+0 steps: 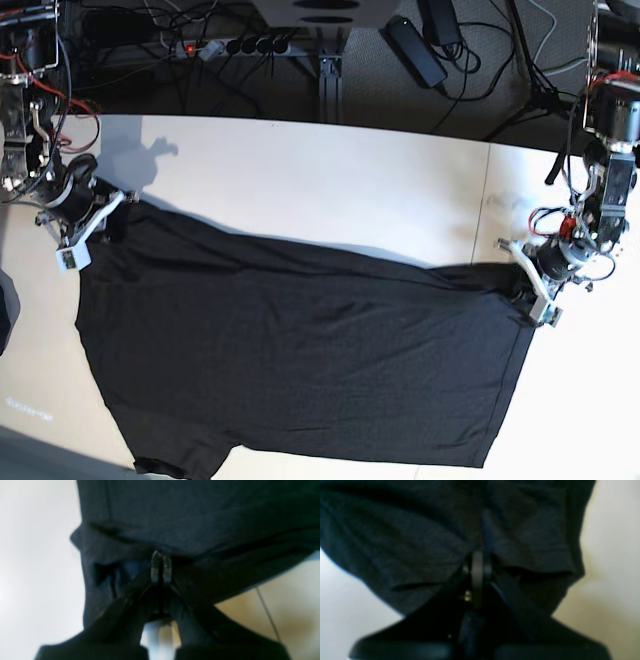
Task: Fold the T-shirt properly
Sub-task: 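Drag the held edge back with both grippers, laying the fold flat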
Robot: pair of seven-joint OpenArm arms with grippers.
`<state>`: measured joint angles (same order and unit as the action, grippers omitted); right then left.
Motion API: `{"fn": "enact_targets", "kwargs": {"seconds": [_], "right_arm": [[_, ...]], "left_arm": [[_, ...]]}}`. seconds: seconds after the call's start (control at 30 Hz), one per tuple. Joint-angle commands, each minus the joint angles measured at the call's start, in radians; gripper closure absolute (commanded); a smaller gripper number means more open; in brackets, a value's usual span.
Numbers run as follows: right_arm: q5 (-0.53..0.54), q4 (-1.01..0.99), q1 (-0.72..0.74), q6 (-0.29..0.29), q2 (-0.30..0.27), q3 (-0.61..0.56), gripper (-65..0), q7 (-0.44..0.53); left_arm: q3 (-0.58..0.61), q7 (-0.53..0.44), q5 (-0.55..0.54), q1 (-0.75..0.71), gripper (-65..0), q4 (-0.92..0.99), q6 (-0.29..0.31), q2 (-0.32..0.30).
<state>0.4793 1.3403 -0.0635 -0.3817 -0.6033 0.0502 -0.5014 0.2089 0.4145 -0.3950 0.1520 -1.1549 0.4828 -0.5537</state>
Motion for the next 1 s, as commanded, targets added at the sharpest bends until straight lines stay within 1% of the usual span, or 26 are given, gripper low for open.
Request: {"fn": "enact_targets", "kwargs": {"seconds": [0.0, 0.17, 0.3, 0.47, 0.6, 0.77, 0.97], "right_arm": [[0.009, 0.024, -0.018, -0.042, -0.017, 0.020, 0.0, -0.040], [0.060, 0.107, -0.131, -0.042, -0.017, 0.122, 0.0, -0.055], [0.064, 0.144, -0.212, -0.042, -0.017, 0.180, 0.0, -0.057], [0.082, 0.192, -0.284, -0.042, -0.017, 0.203, 0.0, -0.058], [0.078, 0.227, -0.325, -0.042, -0.017, 0.208, 0.0, -0.061], [0.078, 0.253, -0.364, -0.042, -0.017, 0.241, 0.0, -0.061], [0.078, 0.253, -0.366, -0.044, -0.018, 0.284, 0.0, -0.087]], "left_arm": [[-0.016, 0.018, 0.003, -0.019, 0.0, -0.031, 0.003, -0.019], [-0.129, 0.039, 0.002, -0.163, 0.0, -0.145, 0.003, -0.020], [-0.199, 0.043, 0.003, -0.269, 0.0, -0.225, 0.004, -0.020], [-0.209, 0.042, 0.003, -0.376, 0.0, -0.330, 0.003, -0.019], [-0.209, 0.042, 0.004, -0.435, 0.0, -0.378, 0.000, -0.019], [-0.209, 0.039, 0.023, -0.471, 0.0, -0.400, 0.000, -0.019], [-0.223, 0.039, 0.026, -0.502, 0.0, -0.423, 0.000, -0.014]]}}
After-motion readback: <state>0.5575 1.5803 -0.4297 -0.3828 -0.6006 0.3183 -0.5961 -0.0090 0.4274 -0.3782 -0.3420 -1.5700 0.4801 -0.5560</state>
